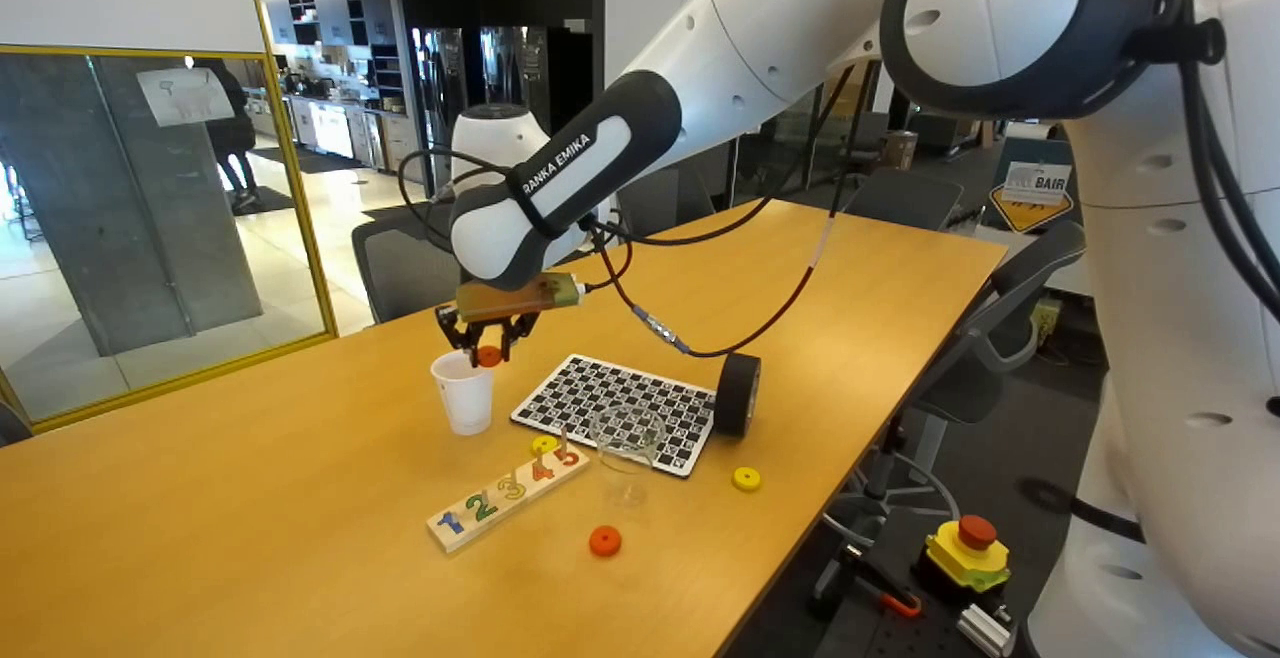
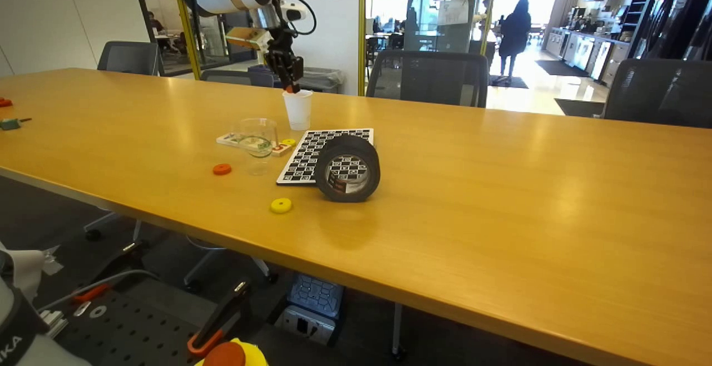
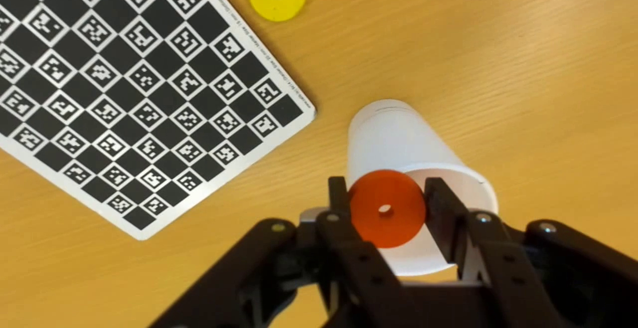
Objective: Put the orange circles inside the white cup and the yellow circles in the transparent cup.
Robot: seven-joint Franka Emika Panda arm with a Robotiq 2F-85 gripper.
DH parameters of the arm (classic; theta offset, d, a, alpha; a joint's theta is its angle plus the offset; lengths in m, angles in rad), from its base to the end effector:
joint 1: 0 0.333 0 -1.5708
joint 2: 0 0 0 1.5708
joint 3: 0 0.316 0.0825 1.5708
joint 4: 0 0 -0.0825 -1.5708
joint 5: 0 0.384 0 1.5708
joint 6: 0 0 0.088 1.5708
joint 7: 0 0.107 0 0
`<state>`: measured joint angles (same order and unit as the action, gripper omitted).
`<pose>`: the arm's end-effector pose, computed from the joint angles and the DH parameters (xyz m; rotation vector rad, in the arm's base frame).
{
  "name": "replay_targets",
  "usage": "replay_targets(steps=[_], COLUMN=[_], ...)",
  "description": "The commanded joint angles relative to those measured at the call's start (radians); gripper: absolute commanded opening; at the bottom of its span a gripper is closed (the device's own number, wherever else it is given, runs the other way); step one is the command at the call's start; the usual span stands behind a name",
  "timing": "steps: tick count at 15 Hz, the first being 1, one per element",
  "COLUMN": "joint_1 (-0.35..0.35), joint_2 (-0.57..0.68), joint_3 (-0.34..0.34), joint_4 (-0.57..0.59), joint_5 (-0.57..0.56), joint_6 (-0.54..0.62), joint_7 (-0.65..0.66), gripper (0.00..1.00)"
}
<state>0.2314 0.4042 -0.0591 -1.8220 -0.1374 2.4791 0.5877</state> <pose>0.6563 0.1181 0.3413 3.0562 -0.4775 0.4341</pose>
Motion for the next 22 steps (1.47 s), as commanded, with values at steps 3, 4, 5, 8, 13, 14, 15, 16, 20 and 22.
replay_targets(steps=[3, 4, 5, 8, 13, 14, 15, 16, 20, 22], joint_1=[0.016, 0.017, 0.019, 0.023, 0.017, 0.017, 0.017, 0.021, 0.009, -0.002], joint_2=[0.036, 0.044, 0.052, 0.085, 0.130, 0.134, 0.134, 0.132, 0.050, 0.003], joint_3=[0.019, 0.019, 0.018, 0.009, 0.003, 0.001, -0.001, -0.005, -0.002, 0.009], joint_4=[0.073, 0.087, 0.100, 0.145, 0.199, 0.204, 0.205, 0.204, 0.118, 0.057], joint_5=[-0.017, -0.018, -0.019, -0.025, -0.011, -0.010, -0.010, -0.014, -0.013, -0.004], joint_6=[-0.002, -0.007, -0.011, -0.026, -0.050, -0.059, -0.066, -0.076, -0.113, -0.118], joint_7=[-0.024, -0.029, -0.034, -0.039, -0.060, -0.063, -0.065, -0.061, -0.095, -0.125], gripper=[0.18, 0.18, 0.18, 0.18, 0.69, 0.75, 0.82, 0.90, 1.00, 1.00])
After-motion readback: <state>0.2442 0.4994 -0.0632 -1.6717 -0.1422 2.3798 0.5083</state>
